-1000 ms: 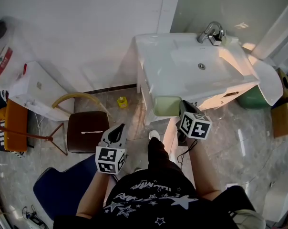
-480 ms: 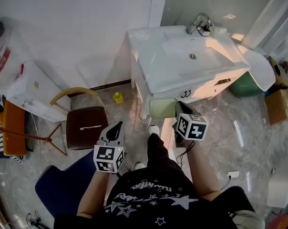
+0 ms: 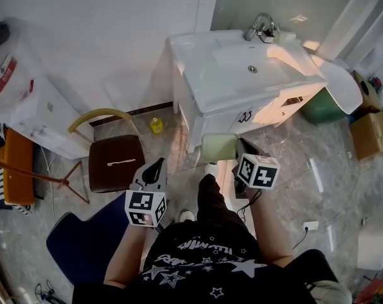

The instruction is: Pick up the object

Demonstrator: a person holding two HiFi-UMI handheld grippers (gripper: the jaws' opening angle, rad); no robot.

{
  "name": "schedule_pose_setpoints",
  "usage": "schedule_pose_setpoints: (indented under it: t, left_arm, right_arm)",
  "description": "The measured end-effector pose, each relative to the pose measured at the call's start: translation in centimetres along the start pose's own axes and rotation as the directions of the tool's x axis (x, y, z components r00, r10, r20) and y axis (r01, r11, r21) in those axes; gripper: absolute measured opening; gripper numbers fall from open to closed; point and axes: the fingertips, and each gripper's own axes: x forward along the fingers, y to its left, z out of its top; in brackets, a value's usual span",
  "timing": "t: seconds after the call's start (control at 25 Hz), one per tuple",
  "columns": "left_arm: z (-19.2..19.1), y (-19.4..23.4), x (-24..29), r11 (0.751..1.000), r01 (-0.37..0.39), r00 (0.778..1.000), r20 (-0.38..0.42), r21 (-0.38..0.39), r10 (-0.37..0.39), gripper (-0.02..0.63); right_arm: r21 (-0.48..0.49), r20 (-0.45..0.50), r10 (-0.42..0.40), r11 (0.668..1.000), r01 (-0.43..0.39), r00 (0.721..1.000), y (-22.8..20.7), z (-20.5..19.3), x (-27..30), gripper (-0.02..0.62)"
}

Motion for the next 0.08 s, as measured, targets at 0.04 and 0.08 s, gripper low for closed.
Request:
schedule_pose_setpoints:
  t: [0.04,0.08]
  left_arm:
    - [-0.16,-0.06,-0.36,1.000,-0.001,1.000,0.001,-0.002,0.001,0.017]
    - [-0.33,-0.12,-0.73,1.000,-0.001,1.000,0.001,-0.005,0.001,0.017]
  right_arm:
    - [0.004,-0.003,0.000,1.000,0.000,1.000,0.10,-0.37,-0.33,0.026]
    - [0.008,-0.006,0.000,1.000,0.000,1.000,0.21,-0.73,-0.66,0.026]
